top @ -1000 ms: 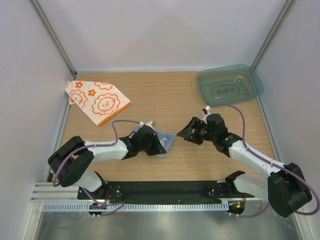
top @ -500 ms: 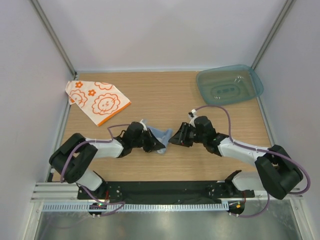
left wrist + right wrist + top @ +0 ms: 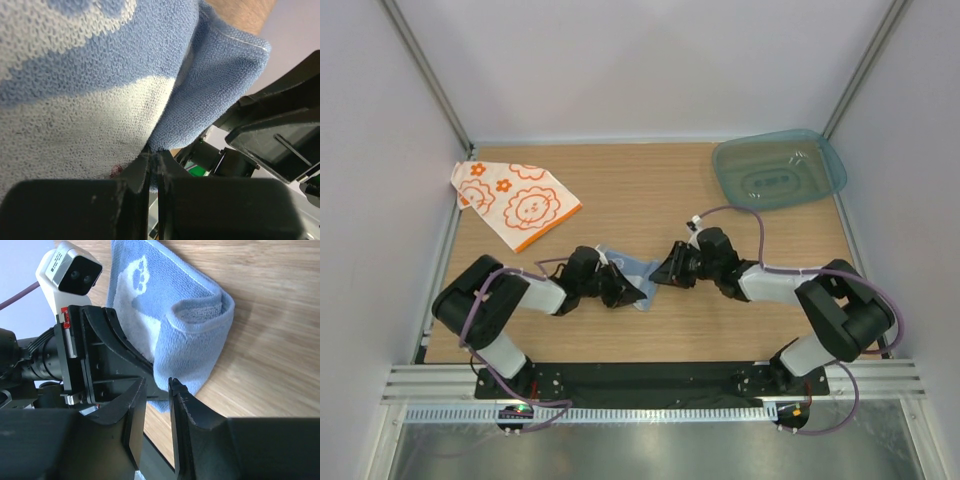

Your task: Roll the towels

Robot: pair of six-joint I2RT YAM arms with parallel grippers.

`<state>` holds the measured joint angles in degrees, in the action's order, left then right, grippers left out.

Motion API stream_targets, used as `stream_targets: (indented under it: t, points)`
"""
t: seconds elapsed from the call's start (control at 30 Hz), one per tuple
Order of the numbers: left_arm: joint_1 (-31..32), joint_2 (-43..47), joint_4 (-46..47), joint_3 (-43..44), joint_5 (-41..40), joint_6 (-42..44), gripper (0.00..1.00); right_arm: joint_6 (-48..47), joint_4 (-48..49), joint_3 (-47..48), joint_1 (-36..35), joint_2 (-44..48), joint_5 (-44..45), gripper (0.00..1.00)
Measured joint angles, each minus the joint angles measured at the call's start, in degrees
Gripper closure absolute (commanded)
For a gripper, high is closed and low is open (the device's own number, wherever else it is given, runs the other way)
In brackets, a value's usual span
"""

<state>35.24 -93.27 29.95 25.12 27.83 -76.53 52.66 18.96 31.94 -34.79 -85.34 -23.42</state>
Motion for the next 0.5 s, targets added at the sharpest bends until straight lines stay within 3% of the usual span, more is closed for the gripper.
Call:
stream_targets:
  t: [0.37,0.5]
  points:
    - [-1.4,-1.9,0.6,0.0,2.3,0.4,0.99,-0.1,4.6,2.9,0.0,-9.2,-0.5,0.73]
    - [-1.7,-2.6,0.6,0.0,2.9,0.7,0.92,-0.1,6.2,3.5,0.0,-13.2,-0.7,0.75]
